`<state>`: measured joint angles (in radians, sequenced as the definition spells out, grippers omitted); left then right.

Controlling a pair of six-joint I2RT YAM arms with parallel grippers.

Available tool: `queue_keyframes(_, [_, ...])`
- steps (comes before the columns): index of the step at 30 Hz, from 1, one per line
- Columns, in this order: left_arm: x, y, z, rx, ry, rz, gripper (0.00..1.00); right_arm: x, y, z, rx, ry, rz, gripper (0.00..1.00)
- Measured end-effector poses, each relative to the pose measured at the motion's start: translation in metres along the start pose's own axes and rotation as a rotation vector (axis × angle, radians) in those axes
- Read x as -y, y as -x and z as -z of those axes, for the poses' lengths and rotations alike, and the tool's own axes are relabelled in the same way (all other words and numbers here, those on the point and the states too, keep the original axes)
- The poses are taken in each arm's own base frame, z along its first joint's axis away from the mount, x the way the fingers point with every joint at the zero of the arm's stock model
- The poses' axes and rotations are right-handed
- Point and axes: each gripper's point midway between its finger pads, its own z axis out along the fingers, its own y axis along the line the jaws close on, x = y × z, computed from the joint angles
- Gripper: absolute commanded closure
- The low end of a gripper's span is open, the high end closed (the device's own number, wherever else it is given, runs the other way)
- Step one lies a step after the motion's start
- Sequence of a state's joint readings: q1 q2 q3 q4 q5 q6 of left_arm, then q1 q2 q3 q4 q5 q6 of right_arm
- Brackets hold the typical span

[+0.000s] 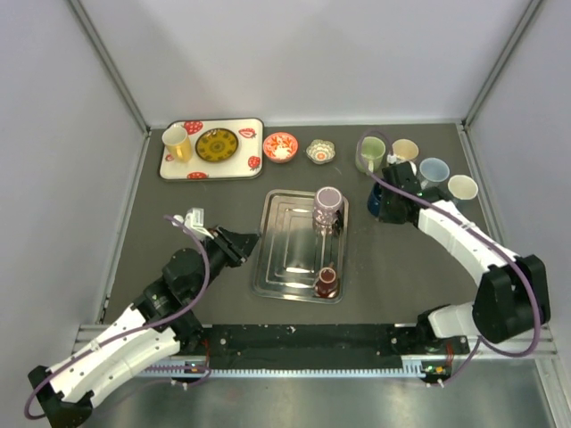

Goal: Turn the mug right side up

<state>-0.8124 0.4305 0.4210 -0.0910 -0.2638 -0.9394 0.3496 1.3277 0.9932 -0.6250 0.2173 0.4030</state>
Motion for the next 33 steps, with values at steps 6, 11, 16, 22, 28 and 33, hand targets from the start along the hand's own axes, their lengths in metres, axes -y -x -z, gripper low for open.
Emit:
queue_keyframes(6, [-0.008, -0.007, -0.001, -0.026, 0.032, -0.011, 0.65, 0.009, -0.011, -0.031, -0.069, -0.059, -0.002, 1.0])
queue_keyframes(11, [-0.013, -0.013, -0.002, -0.052, 0.048, -0.017, 0.63, 0.019, -0.014, -0.048, -0.1, -0.094, -0.024, 1.0])
queue_keyframes(16, [-0.016, -0.019, -0.004, -0.076, 0.059, -0.023, 0.61, 0.024, -0.007, -0.056, -0.096, -0.113, -0.039, 1.0])
queue_keyframes(22, [-0.026, -0.035, -0.011, -0.137, 0.099, -0.038, 0.49, 0.022, 0.0, -0.063, -0.088, -0.119, -0.041, 0.77])
queue_keyframes(28, [-0.039, -0.053, -0.017, -0.211, 0.152, -0.058, 0.34, 0.019, 0.005, -0.059, -0.071, -0.105, -0.063, 0.57])
queue_keyframes(33, [-0.039, -0.065, -0.027, -0.286, 0.184, -0.084, 0.33, 0.007, 0.023, -0.032, 0.012, -0.04, -0.09, 0.51])
